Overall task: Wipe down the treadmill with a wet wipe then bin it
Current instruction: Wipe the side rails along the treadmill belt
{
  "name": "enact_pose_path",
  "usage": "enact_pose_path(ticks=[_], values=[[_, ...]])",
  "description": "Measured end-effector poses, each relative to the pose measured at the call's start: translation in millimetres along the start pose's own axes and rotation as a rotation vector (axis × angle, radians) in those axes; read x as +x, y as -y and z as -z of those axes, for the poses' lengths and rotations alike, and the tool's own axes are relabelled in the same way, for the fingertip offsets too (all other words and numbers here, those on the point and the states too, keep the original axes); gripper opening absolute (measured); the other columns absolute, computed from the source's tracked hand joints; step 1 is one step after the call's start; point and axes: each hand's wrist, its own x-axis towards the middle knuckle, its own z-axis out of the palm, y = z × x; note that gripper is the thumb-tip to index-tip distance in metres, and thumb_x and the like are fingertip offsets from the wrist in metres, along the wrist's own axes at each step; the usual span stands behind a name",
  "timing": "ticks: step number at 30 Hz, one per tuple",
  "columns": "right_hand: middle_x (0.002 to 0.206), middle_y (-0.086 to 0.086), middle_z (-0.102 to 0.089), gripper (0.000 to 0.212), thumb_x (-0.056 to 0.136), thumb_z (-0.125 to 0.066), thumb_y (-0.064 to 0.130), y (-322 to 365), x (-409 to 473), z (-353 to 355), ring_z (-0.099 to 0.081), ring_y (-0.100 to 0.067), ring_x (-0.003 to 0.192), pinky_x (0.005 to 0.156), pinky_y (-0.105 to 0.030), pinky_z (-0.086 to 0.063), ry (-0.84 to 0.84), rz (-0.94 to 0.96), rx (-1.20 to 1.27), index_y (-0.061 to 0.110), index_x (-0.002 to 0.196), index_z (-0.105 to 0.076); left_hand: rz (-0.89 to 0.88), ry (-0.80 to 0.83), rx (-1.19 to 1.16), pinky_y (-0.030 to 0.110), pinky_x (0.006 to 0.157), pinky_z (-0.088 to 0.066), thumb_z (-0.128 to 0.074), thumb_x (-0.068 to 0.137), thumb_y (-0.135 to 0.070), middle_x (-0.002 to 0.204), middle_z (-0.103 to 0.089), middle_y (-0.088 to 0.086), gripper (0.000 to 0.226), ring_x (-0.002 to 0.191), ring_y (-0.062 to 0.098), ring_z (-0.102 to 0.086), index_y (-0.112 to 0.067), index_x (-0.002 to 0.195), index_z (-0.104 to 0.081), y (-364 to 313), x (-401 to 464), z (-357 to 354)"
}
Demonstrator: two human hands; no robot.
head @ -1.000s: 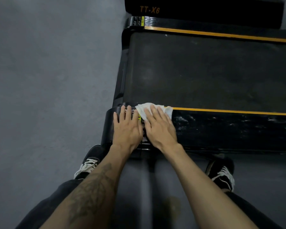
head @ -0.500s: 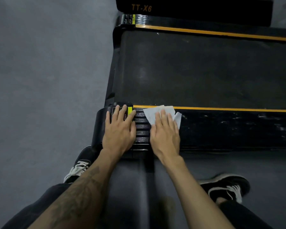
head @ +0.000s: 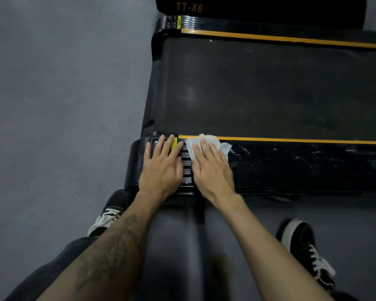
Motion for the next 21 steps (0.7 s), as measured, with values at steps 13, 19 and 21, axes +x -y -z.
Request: enact_pose_path(ticks=[13,19,21], values=[[0.169,-0.003,-0.024,0.071,0.097,-0.008,0.043,-14,-4,-1,-0.019,-0.023,0.157,0.127,-0.041,-0.012,-0.050,-0.041,-0.025,0.019,0.159,-0.034,0.011,-0.019,-0.021,0.059,0.124,-0.020,-0.027,0.098,-0.036,0.163,-0.039,0.006,0.058,0.154,0.027,-0.028,-0.021,0.150,-0.050,-1,-2,2],[0.160,-0.011,-0.042,0.067,0.097,-0.021,0.039,10,-20,-11,-0.038,-0.030,0.149,0.121,-0.047,-0.030,-0.067,-0.027,-0.002,0.010,0.151,-0.050,0.018,-0.004,-0.038,0.057,0.126,-0.016,-0.025,0.098,-0.038,0.165,-0.036,0.005,0.061,0.156,0.024,-0.023,-0.022,0.152,-0.048,-1,-1,4],[0.167,-0.006,-0.030,0.075,0.095,-0.007,0.044,-2,-10,-4,-0.026,-0.025,0.154,0.124,-0.043,-0.020,-0.013,0.011,-0.017,0.016,0.157,-0.039,0.018,-0.005,-0.039,0.057,0.126,-0.016,-0.027,0.098,-0.037,0.164,-0.036,0.005,0.059,0.156,0.025,-0.024,-0.022,0.151,-0.048,0,-1,4]])
